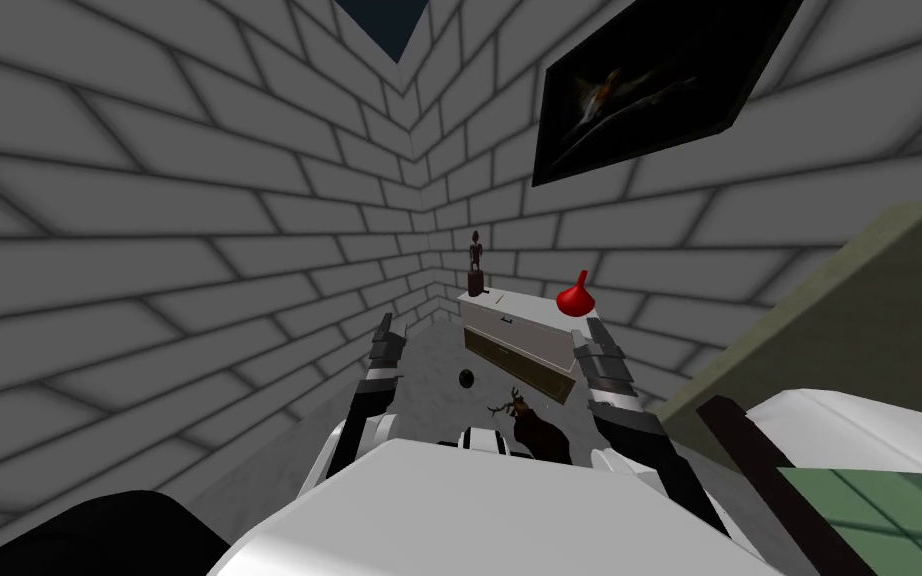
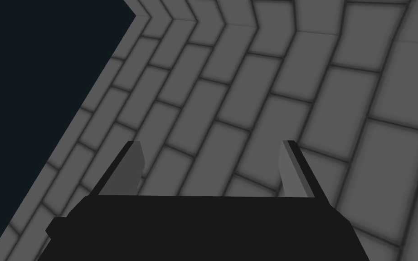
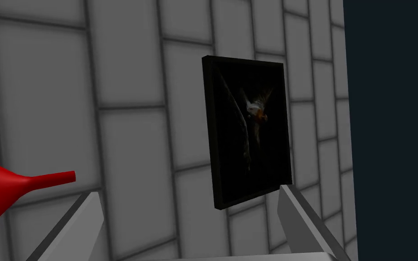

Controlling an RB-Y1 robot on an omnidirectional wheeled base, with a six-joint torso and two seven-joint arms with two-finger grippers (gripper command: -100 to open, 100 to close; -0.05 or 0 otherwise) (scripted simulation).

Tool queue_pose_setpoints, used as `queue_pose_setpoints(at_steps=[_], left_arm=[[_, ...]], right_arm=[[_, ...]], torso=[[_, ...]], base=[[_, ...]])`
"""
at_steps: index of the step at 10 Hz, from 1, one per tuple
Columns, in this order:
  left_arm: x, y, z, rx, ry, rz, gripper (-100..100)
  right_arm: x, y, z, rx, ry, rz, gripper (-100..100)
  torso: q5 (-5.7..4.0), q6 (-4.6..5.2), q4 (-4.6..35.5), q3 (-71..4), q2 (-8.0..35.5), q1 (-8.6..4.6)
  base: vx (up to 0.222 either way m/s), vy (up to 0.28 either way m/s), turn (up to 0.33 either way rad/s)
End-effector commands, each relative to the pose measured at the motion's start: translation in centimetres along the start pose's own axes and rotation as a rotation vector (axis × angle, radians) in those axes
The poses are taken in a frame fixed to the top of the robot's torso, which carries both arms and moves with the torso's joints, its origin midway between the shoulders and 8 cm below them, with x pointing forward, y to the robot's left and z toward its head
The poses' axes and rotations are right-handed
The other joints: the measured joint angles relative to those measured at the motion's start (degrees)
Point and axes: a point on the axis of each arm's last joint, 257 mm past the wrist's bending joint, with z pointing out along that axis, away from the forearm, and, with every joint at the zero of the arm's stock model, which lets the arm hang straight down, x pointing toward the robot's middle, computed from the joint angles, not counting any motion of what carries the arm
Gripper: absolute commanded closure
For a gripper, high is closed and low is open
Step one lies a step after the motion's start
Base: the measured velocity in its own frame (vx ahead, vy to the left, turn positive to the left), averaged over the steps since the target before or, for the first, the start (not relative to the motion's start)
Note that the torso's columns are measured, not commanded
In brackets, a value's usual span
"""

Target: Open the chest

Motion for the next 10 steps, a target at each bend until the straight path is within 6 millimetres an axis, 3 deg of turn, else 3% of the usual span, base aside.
queue_pose_setpoints(at_steps=[1, 4, 5, 7, 8, 10], left_arm=[[0.0, 0.0, 0.0, 0.000, 0.000, 0.000, 0], [0.0, 0.0, 0.0, 0.000, 0.000, 0.000, 0], [0.0, 0.0, 0.0, 0.000, 0.000, 0.000, 0], [0.0, 0.0, 0.0, 0.000, 0.000, 0.000, 0], [0.0, 0.0, 0.0, 0.000, 0.000, 0.000, 0], [0.0, 0.0, 0.0, 0.000, 0.000, 0.000, 0]], right_arm=[[1.6, -2.7, -0.8, 0.077, 0.083, -0.073, -100], [3.4, -7.2, -2.3, 0.193, 0.185, -0.184, -100], [3.4, -7.3, -2.3, 0.196, 0.186, -0.184, -100], [4.4, -10.7, -3.8, 0.280, 0.260, -0.273, -100], [4.3, -10.9, -3.9, 0.289, 0.261, -0.274, -100], [5.0, -14.5, -5.9, 0.377, 0.339, -0.374, -100]], torso=[[0.00, 0.00, 0.1, 0.0, 0.1, 0.00], [-0.01, 0.00, 0.1, 0.0, 0.1, -0.02], [-0.01, 0.00, 0.1, 0.0, 0.1, -0.03], [-0.03, 0.00, 0.1, 0.0, 0.2, -0.10], [-0.02, -0.01, 0.1, 0.0, 0.1, -0.06], [-0.01, -0.01, 0.1, 0.0, 0.1, -0.03]], base=[[0.039, 0.047, 0.117], [0.050, 0.058, 0.126], [0.039, 0.042, 0.046], [0.039, 0.048, 0.138], [0.037, 0.040, 0.050], [0.053, 0.057, 0.140]])
